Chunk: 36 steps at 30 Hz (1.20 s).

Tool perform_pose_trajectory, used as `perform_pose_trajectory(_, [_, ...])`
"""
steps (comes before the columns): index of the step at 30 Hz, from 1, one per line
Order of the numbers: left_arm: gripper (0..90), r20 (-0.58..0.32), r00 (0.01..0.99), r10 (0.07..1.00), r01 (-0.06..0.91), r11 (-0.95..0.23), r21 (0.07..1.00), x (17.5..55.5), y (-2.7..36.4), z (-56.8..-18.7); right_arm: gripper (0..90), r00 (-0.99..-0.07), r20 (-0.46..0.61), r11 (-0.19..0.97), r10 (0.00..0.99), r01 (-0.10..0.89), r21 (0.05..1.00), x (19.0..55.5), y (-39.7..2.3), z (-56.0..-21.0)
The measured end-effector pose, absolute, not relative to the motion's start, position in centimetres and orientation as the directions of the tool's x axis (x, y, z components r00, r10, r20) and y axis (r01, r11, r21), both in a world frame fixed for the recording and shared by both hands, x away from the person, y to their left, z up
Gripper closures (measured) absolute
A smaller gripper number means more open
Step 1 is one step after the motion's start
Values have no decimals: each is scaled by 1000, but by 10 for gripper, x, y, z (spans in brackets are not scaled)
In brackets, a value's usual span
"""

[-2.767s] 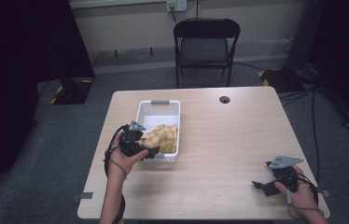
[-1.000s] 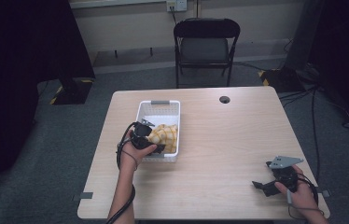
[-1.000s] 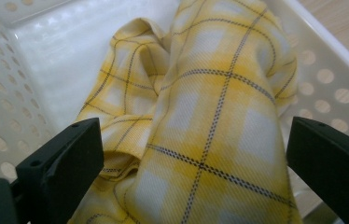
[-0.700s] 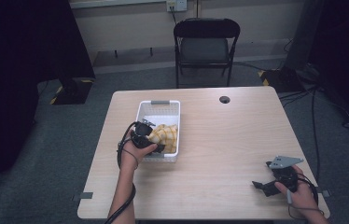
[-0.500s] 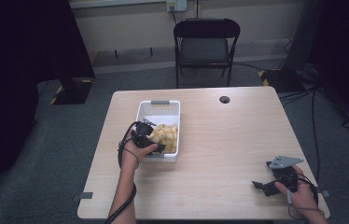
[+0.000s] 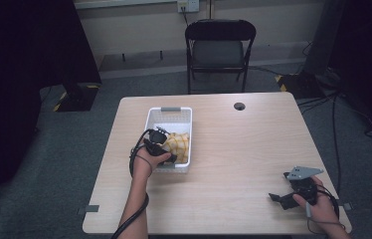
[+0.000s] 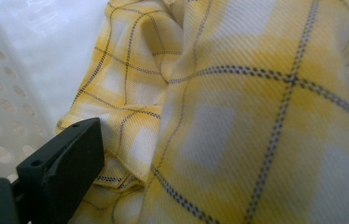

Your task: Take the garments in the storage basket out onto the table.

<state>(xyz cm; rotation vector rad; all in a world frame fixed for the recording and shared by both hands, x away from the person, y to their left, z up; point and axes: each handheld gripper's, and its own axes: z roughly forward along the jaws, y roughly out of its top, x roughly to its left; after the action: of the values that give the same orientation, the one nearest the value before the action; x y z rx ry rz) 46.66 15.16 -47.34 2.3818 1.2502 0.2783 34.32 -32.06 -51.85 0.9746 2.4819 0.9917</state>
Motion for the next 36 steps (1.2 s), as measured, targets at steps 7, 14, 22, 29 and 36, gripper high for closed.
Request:
perform_pose_trajectory(7, [54, -21, 563, 826, 745, -497, 445, 470, 149, -476, 0, -727, -22, 533, 687, 483, 695, 343, -321, -518])
perform_pose_trajectory(14, [221, -19, 560, 828, 746, -494, 446, 469, 149, -472, 0, -727, -22, 533, 687, 483, 695, 343, -321, -518])
perform_pose_trajectory(22, [518, 15, 562, 827, 729, -504, 464, 465, 147, -473, 0, -727, -22, 533, 687, 483, 695, 343, -321, -518])
perform_pose_trajectory(29, [582, -7, 533, 846, 726, -453, 517, 460, 152, -467, 0, -727, -21, 533, 687, 483, 695, 343, -321, -518])
perform_pose_trajectory(36, [589, -17, 520, 854, 695, -411, 591, 453, 156, -451, 0, -727, -22, 533, 687, 483, 695, 343, -321, -518])
